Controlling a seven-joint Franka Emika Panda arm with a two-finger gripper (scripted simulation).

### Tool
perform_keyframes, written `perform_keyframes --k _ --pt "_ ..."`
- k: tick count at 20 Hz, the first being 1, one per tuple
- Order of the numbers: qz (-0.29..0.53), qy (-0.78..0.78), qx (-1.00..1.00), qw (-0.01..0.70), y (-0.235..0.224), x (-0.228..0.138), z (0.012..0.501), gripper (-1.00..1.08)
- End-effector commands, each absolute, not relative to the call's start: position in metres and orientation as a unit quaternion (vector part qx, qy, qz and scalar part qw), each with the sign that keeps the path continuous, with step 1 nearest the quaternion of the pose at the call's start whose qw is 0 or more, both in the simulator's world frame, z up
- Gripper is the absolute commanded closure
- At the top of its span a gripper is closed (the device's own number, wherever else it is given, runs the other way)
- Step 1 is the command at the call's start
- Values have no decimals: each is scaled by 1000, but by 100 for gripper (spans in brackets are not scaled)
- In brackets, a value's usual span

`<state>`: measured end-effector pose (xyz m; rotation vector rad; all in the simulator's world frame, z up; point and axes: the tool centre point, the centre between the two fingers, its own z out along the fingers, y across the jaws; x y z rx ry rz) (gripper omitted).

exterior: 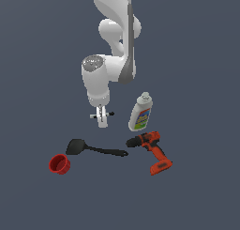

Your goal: Pick up a designated object from a clutter of objects.

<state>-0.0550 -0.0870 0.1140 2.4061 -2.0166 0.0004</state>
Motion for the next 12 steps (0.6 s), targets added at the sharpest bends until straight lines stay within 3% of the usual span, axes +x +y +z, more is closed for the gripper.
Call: perform_keyframes --k 1,12 --pt "1 -643 766 2 -84 -46 137 108" --pt "1 -643 766 3 -70 -3 237 108"
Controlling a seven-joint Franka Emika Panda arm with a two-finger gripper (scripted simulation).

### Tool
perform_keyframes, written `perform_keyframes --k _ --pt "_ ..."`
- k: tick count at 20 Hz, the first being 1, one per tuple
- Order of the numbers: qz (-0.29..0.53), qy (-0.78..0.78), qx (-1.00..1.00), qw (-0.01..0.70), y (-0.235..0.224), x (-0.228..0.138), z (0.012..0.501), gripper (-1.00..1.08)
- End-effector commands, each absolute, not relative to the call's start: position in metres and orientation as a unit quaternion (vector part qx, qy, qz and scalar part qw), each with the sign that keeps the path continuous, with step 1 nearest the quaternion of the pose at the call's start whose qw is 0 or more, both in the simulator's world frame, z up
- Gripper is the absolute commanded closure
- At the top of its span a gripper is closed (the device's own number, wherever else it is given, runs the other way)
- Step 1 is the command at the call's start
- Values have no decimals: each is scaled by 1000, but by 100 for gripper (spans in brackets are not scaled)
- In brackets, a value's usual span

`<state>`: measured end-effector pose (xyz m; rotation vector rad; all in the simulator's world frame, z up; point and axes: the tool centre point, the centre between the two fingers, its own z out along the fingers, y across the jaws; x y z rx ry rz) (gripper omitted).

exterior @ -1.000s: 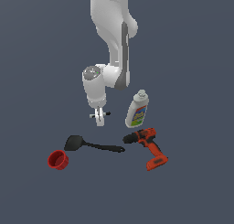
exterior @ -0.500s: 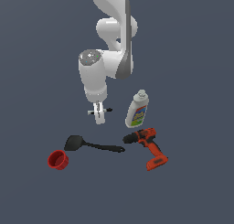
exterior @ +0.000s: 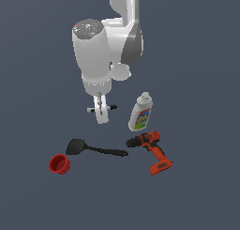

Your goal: Pick up a designated object from a clutter of objects.

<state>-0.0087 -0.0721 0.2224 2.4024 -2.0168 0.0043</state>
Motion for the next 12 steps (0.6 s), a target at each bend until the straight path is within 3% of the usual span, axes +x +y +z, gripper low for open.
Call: perform_keyframes --k 1,12 --pt "1 -643 766 3 -69 1 246 108" --pt "1 -642 767 1 -54 44 338 108"
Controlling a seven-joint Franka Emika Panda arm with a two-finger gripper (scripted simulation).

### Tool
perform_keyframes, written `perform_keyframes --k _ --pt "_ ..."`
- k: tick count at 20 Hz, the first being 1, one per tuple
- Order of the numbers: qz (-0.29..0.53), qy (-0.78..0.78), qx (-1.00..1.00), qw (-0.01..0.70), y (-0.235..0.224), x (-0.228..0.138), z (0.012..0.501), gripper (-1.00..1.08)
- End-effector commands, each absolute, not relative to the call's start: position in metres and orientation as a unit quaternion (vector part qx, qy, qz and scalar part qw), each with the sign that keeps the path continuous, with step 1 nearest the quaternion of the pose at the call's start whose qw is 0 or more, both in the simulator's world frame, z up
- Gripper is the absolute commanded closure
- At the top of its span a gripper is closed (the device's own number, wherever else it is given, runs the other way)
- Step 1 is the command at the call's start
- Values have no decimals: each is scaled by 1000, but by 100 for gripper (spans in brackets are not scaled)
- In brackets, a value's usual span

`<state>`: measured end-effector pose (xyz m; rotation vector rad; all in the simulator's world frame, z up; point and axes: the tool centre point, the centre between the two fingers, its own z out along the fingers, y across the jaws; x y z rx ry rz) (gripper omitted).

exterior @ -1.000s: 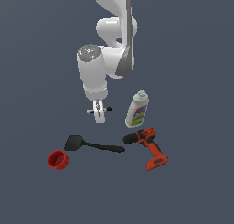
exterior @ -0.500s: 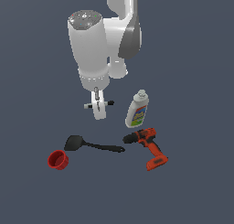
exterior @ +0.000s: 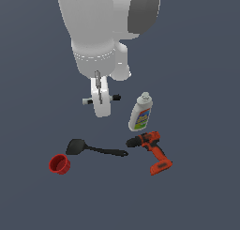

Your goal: Pick up a designated object from a clutter of objects.

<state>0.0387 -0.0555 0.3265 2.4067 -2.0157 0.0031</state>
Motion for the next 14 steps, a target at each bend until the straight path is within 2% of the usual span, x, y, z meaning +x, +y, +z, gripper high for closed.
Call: perform_keyframes --k 1,14 --pt "1 -642 767 1 -53 47 345 108" --pt "0 -641 767 0 -44 76 400 108"
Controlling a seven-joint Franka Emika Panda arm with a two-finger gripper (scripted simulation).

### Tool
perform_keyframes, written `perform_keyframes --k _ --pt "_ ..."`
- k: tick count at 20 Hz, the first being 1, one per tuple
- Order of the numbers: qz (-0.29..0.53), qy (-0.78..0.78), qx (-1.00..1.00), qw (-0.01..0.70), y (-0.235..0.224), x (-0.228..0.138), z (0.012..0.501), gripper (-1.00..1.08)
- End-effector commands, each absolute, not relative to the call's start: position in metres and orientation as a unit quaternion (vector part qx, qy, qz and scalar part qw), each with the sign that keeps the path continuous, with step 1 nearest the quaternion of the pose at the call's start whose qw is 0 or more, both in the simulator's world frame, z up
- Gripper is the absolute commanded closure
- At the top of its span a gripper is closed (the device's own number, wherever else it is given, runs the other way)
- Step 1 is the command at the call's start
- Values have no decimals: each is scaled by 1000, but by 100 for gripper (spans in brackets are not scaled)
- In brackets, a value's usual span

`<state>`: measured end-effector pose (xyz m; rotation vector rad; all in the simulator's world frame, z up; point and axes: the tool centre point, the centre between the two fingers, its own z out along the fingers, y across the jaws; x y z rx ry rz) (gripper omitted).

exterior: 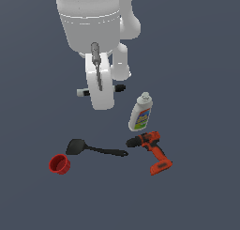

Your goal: Pick up a designated object from a clutter of objects.

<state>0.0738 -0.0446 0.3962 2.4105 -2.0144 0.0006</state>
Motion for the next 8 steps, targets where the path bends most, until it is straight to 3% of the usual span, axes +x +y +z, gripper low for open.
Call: perform_keyframes --k 1,8 --pt "0 -641 767 0 -44 77 402 108" --pt "0 -641 767 0 -43 80 407 108"
